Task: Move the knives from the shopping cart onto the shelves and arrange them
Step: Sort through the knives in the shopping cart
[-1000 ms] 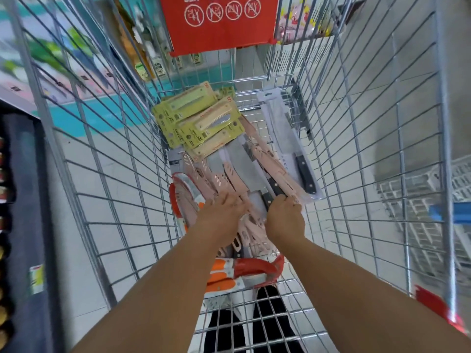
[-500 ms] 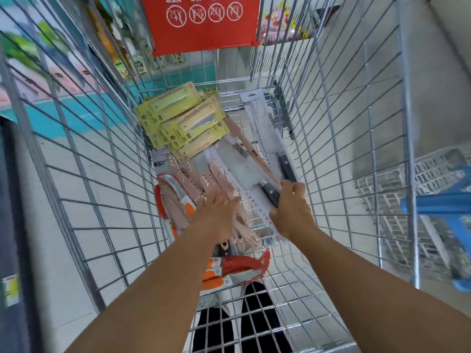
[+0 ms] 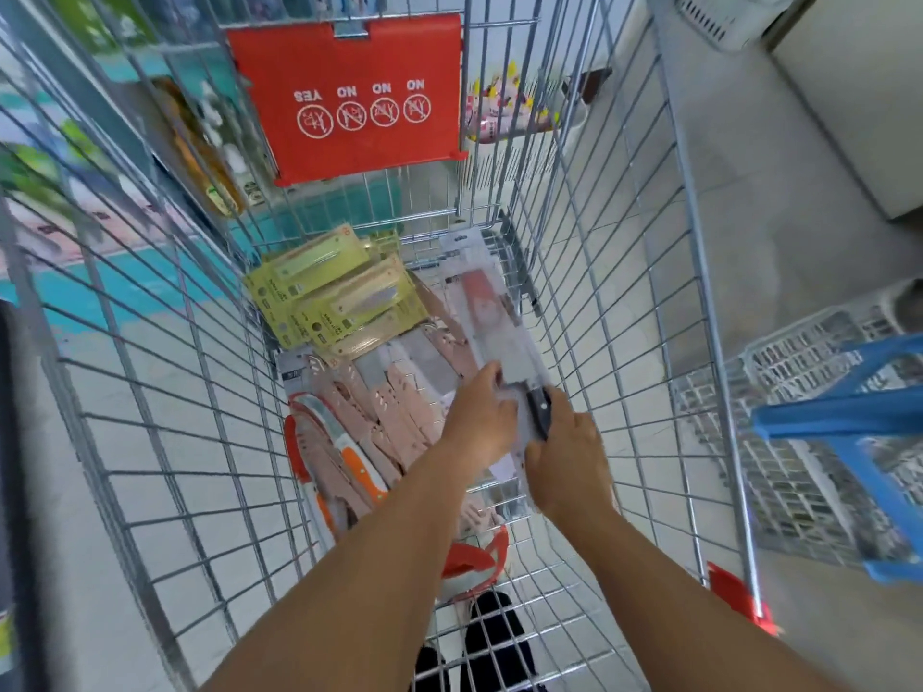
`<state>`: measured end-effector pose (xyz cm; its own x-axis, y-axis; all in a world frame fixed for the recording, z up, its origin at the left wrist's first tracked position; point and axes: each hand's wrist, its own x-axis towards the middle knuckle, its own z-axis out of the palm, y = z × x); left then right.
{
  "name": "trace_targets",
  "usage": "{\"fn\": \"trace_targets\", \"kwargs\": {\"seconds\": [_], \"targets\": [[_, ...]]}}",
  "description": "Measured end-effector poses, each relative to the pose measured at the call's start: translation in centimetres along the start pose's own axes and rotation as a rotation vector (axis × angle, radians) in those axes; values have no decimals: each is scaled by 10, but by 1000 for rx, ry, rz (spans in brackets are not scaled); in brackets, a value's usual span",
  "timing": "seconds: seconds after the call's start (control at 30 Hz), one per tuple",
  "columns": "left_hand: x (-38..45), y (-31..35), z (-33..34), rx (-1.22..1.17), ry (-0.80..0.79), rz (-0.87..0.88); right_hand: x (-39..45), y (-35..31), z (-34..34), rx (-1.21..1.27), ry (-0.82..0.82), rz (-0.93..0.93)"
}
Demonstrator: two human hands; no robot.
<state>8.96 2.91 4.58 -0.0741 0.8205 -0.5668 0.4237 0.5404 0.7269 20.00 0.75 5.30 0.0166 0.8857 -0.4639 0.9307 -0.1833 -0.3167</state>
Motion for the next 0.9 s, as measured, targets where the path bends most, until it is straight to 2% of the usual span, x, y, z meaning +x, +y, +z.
{"fn": "trace_targets", "kwargs": {"seconds": [0.17, 0.3, 0.5, 0.7, 0.8, 0.83, 0.9], "targets": [[33, -1, -2, 93, -8, 2, 56, -19, 8, 35, 41, -51], [48, -17, -6, 250, -67, 21, 93, -16, 20, -43, 39, -78], [33, -69, -17, 702, -98, 25, 107, 11, 46, -217, 16, -127], [2, -106, -25, 770, -134, -33, 109, 8, 48, -322, 15, -204], [-7, -110, -28, 820, -135, -16, 93, -9, 48, -240, 59, -347], [-9, -110, -27, 836, -142, -4, 83, -14, 50, -199, 35, -420], [-7, -108, -24, 850, -173, 34, 63, -19, 61, -152, -121, -533]]}}
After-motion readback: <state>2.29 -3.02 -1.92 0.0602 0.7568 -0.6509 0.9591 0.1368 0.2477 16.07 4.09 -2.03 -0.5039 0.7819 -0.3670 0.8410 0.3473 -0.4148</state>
